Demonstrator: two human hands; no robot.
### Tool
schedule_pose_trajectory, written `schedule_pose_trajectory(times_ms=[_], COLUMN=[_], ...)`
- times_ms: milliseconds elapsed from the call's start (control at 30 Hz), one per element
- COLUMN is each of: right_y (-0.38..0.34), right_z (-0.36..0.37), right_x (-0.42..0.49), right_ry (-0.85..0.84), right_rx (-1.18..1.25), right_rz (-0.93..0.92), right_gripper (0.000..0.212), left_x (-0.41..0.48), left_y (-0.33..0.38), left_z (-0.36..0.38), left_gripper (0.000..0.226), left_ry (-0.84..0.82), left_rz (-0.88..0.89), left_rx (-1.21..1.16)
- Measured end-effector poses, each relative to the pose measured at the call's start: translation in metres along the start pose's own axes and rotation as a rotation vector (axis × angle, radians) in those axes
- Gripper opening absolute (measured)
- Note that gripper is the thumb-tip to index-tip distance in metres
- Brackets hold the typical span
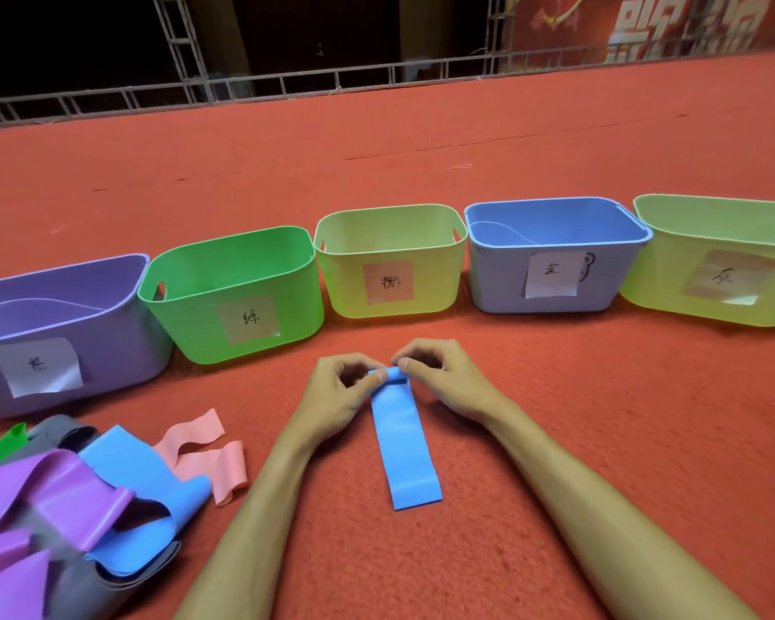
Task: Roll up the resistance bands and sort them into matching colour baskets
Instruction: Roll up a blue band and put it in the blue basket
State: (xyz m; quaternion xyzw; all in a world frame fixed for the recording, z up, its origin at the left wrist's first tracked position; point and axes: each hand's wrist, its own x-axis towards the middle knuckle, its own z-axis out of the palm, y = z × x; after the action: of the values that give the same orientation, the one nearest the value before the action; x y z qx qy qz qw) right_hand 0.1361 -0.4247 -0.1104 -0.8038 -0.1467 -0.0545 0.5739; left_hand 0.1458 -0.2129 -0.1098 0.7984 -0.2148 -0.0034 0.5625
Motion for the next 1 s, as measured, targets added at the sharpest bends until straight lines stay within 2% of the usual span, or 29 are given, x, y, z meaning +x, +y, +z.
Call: schedule_pose_trajectory(times_ms=[233, 467, 567, 1000], right_y=[0.0040, 0.0013, 0.0013, 0.0044], right_z=[-0.0012, -0.0020, -0.0024, -0.0034], right_x=[0.0000, -0.0013, -0.0015, 0.0007], right_ry=[-0.032, -0.011, 0.001, -0.021], right_rx=[-0.071, 0.026, 0.051, 0.071], right_rz=[0.007, -0.056, -0.060, 0.024], right_gripper=[0.014, 0.011, 0.010, 0.011], left_x=[-0.0004, 0.0009, -0.0001, -0.0019], left_y=[-0.0010, 0.0011, 0.0029, 0.0056], left_z=[0.0003, 0.0022, 0.0017, -0.0023], left_gripper=[0.007, 0.018, 0.012, 0.013], left_ry=[0.007, 0.021, 0.012, 0.023], left_rz=[0.029, -0.025, -0.028, 0.010], left_rx=[-0.013, -0.013, -0.026, -0.093])
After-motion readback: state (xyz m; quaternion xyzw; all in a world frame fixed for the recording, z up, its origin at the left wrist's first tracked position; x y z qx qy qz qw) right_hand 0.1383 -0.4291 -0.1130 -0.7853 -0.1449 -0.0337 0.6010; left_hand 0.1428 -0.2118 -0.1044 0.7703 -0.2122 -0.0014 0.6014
